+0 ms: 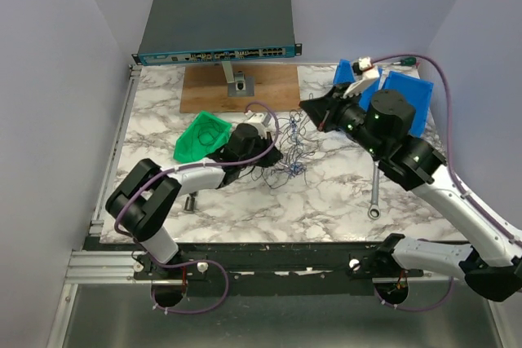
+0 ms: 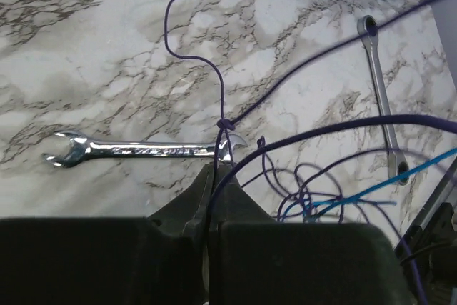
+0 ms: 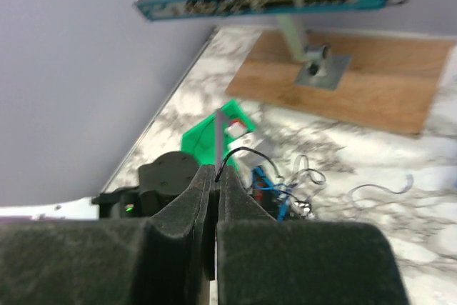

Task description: Untangle the cables

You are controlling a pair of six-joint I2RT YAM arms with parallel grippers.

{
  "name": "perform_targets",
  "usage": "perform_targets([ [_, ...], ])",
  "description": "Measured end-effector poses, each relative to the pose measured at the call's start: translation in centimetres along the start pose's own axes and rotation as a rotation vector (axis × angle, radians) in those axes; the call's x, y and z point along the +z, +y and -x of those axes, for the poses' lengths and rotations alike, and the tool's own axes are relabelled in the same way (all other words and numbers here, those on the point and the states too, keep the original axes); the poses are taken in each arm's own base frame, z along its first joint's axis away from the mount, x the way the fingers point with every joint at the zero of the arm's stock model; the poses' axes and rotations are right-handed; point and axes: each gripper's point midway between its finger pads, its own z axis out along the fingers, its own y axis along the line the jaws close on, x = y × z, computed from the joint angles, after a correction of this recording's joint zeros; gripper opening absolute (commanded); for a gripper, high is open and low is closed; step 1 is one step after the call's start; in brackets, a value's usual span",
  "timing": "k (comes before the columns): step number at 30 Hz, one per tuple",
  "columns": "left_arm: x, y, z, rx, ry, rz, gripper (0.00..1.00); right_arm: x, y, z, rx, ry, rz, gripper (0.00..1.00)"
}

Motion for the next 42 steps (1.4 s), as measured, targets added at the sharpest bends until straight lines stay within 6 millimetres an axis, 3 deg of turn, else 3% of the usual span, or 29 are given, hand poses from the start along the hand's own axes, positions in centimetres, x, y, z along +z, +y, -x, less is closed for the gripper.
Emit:
perform_targets([
  [3, -1.0, 1.3, 0.4, -0.018, -0.011, 0.033, 0.0, -1.7, -1.4, 2.6, -0.02, -0.085, -0.092, 0.01],
  [11, -7.3, 5.0, 2.3, -0.056, -0.104, 0.137, 0.0, -8.3, -7.8, 7.9, -0.063, -0.308, -0.475, 0.01],
  [16, -11.7, 9.3, 2.7, -0.12, -0.196, 0.238, 0.0, -13.0, -11.2, 9.8, -0.066, -0.421, -0.696, 0.01],
  [26, -16.8, 13.6, 0.6, -0.258, -0.355, 0.391, 0.0, -18.4, -15.0, 8.9, -0.039, -0.495, -0.949, 0.01],
  [32, -19.7, 15.3, 1.7, -0.326, -0.487, 0.496, 0.0, -21.8, -16.2, 8.7, -0.013, -0.541, -1.037, 0.01],
  [36, -20.3, 15.7, 1.5, -0.327, -0.512, 0.513, 0.0, -23.8, -16.2, 9.2, 0.023, -0.586, -1.021, 0.01],
  [39, -20.1, 15.3, 1.4, -0.289, -0.493, 0.494, 0.0, -23.3, -15.7, 9.1, 0.035, -0.581, -0.965, 0.01],
  [42, -19.9, 14.0, 1.6, -0.228, -0.475, 0.423, 0.0, -20.0, -15.2, 7.2, 0.015, -0.493, -0.881, 0.01],
])
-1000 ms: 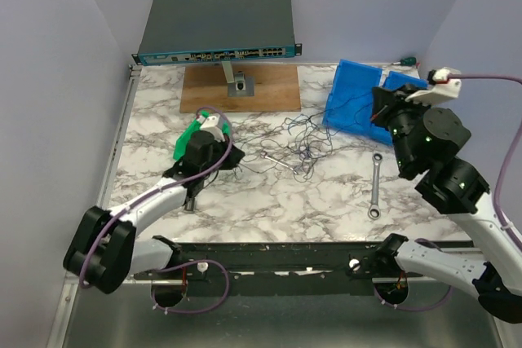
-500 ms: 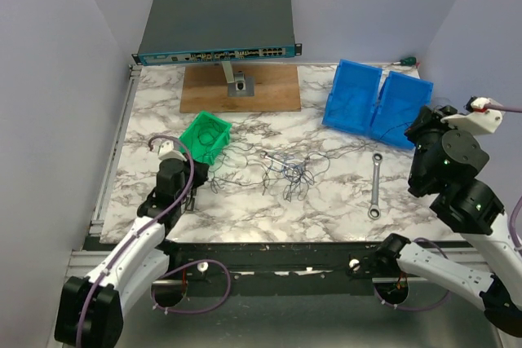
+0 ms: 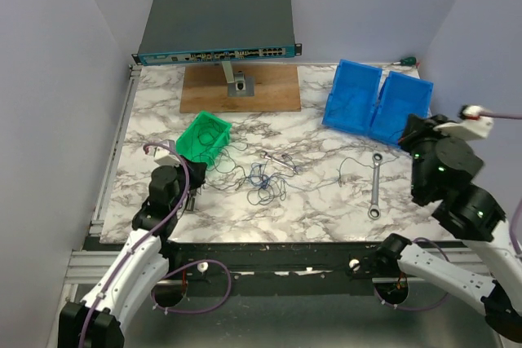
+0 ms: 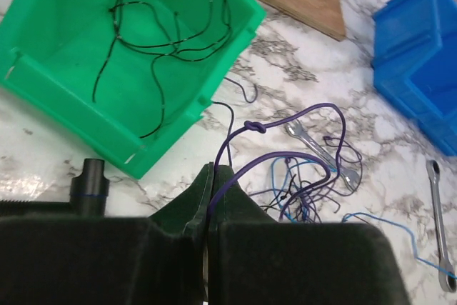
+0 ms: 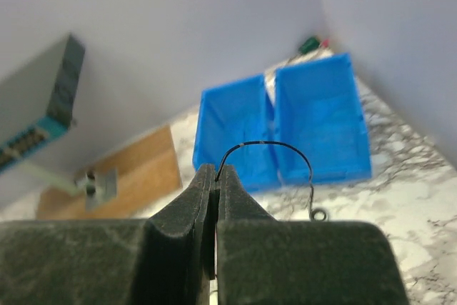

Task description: Untangle the cables

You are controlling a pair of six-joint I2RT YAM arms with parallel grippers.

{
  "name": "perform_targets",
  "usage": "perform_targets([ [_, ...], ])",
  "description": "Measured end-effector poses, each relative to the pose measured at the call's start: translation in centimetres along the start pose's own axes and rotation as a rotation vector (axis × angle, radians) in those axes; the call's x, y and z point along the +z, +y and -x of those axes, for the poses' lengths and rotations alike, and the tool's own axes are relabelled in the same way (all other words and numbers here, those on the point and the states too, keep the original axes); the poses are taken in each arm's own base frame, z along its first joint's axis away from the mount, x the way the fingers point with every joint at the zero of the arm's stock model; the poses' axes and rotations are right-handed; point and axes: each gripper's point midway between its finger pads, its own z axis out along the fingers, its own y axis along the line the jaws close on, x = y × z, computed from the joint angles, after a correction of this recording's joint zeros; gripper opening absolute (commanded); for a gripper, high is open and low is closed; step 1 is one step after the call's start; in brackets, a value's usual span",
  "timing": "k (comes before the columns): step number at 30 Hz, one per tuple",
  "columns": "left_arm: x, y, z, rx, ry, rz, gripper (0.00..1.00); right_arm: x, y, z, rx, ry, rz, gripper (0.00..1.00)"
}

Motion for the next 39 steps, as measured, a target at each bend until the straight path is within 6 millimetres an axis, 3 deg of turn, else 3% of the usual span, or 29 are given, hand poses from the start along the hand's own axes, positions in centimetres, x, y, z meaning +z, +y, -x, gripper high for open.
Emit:
perform_targets([
  [4, -0.8, -2.0, 0.7, 0.047, -0.021, -0.101, 0.05, 1.0, 2.9, -7.3, -0.113, 0.168, 0.065, 0.01],
  [8, -1.2, -3.0, 0.6, 0.073, -0.022, -0.147, 0.2, 0.8, 2.9, -15.6, -0.23, 0.354, 0.082, 0.01],
  [11, -1.3, -3.8, -0.1, 0.094, 0.005, -0.177, 0.47, -0.1, 1.7, -19.2, -0.262, 0.458, 0.062, 0.01],
  [14, -1.3, -5.2, -1.3, 0.142, 0.062, -0.208, 0.79, -0.6, 1.3, -20.8, -0.238, 0.516, 0.038, 0.01],
  [18, -1.1, -7.7, -2.6, 0.223, 0.139, -0.243, 0.91, -1.2, 0.6, -23.4, -0.228, 0.595, -0.023, 0.03],
  [20, -0.7, -9.1, -3.2, 0.274, 0.174, -0.253, 0.92, -1.7, 0.1, -25.0, -0.236, 0.641, -0.045, 0.12],
  [22, -0.1, -10.3, -4.1, 0.327, 0.22, -0.26, 0.93, -2.3, -0.5, -26.2, -0.237, 0.681, -0.057, 0.65],
  [23, 0.1, -10.7, -4.6, 0.352, 0.243, -0.261, 0.93, -2.5, -0.6, -26.5, -0.227, 0.698, -0.059, 0.85],
  [25, 0.3, -11.3, -5.6, 0.401, 0.286, -0.261, 0.93, -2.9, -0.4, -26.8, -0.211, 0.723, -0.05, 1.0],
  [33, 0.2, -12.2, -6.6, 0.47, 0.317, -0.313, 0.93, -4.6, -0.1, -27.9, -0.147, 0.807, -0.006, 1.0],
  [39, -0.3, -14.8, -6.8, 0.477, 0.311, -0.456, 0.93, -5.7, -0.5, -30.5, -0.112, 0.896, -0.06, 1.0],
])
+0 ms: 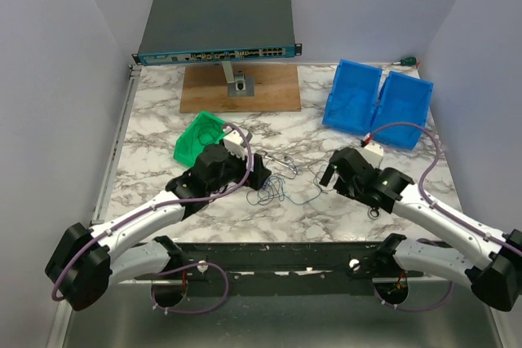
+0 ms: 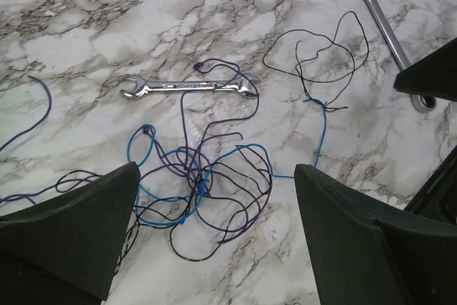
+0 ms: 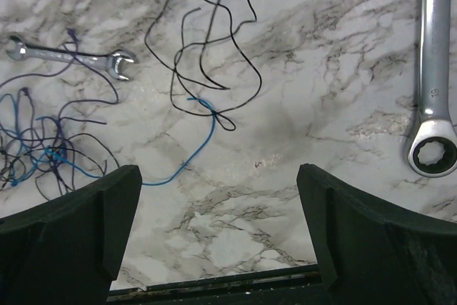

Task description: Untangle the cables

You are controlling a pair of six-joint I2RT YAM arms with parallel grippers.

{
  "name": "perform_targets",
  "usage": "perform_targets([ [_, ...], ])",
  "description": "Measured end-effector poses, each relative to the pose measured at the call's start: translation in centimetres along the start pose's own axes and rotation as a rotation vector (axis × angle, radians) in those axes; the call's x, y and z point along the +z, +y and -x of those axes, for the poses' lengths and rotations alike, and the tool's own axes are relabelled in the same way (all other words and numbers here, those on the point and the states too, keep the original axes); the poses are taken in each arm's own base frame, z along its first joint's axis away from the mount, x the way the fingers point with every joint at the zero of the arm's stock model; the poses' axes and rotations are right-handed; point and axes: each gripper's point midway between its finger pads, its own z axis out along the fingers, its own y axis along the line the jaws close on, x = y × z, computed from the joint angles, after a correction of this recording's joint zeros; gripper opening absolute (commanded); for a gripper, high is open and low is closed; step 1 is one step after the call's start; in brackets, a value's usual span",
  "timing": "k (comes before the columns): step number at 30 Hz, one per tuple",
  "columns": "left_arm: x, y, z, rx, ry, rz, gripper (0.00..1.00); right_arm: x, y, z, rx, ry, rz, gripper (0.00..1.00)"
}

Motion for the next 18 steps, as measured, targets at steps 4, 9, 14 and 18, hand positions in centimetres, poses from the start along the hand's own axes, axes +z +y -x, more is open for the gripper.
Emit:
perform_targets([
  [4, 1.1, -1.3, -0.6, 0.02, 0.031, -0.066, 0.93, 2.0, -0.9, -2.6, 0.006, 0.059, -0.039, 1.0],
  [9, 2.0, -3.2, -2.3, 0.062, 0.094, -0.155, 0.92, 4.0, -1.2, -3.7, -0.007, 0.07, -0.09, 1.0],
  [14, 2.6, -5.8, -3.6, 0.145, 0.154, -0.262, 0.92, 5.5, -0.4, -2.6, 0.048, 0.025, -0.073, 1.0],
  [18, 2.5, -6.6, -4.2, 0.181, 0.169, -0.292, 0.92, 7.5, -1.2, -1.6, 0.086, 0.0, -0.128, 1.0],
])
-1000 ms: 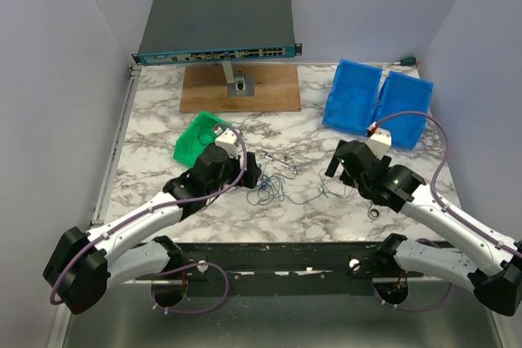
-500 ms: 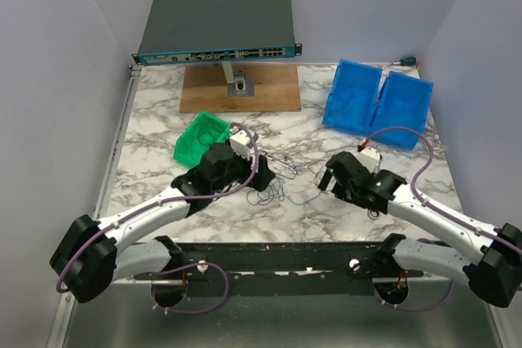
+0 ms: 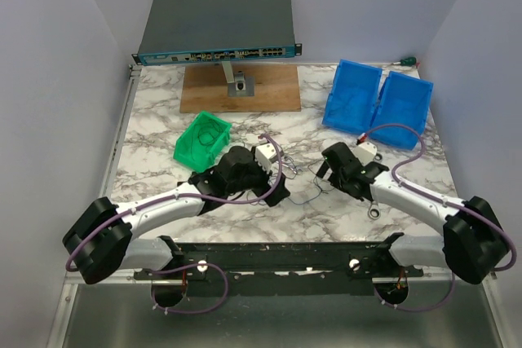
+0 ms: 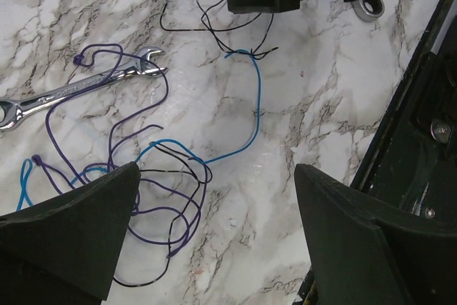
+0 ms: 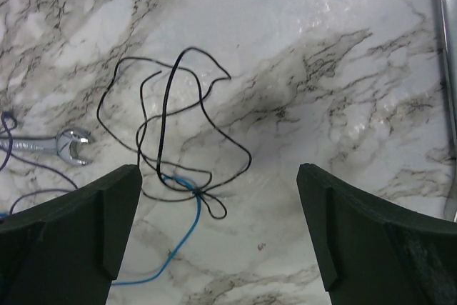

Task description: Untangle the cables

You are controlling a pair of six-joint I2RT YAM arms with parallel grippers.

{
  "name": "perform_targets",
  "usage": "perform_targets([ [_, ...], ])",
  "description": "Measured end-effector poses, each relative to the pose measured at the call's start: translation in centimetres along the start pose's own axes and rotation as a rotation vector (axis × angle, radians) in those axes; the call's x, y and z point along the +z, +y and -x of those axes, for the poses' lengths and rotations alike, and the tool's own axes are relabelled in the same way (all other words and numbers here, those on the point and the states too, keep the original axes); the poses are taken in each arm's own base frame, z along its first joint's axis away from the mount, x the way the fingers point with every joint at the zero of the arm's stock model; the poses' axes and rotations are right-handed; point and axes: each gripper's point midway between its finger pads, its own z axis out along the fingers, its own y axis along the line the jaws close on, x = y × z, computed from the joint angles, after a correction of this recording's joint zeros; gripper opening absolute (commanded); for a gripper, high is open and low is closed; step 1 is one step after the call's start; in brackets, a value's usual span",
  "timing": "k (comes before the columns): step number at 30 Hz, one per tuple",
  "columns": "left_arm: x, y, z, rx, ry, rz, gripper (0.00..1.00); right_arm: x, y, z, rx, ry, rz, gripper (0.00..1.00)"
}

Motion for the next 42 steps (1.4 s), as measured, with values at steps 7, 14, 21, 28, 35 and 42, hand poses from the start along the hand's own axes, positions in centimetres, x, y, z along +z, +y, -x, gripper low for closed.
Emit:
perform_targets([
  [7, 0.1, 0.2, -0.1, 0.013, 0.001, 0.007, 0.91, 3.0, -0.2, 0.8, 0.036, -0.019, -0.016, 0.88],
  [14, 0.1, 0.9, -0.3, 0.011, 0.004, 0.046, 0.91, 5.0, 0.4, 0.1, -0.023, -0.001, -0.034, 0.22],
  [21, 0.0, 1.0, -0.6, 0.012, 0.006, 0.046, 0.91, 4.8, 1.2, 0.1, -0.032, 0.013, 0.01, 0.01],
  [28, -0.6, 0.6, -0.6, 0.027, -0.026, 0.027, 0.91, 1.9, 3.2, 2.7, -0.019, -0.043, 0.126, 0.01],
  [35, -1.5, -0.6, 0.4, 0.061, -0.1, -0.035, 0.91, -3.3, 6.7, 6.8, 0.005, -0.114, 0.307, 0.01],
  [42, -0.3, -2.1, 2.0, 0.092, -0.1, -0.081, 0.89, -7.2, 8.3, 9.8, 0.025, -0.162, 0.394, 0.01],
])
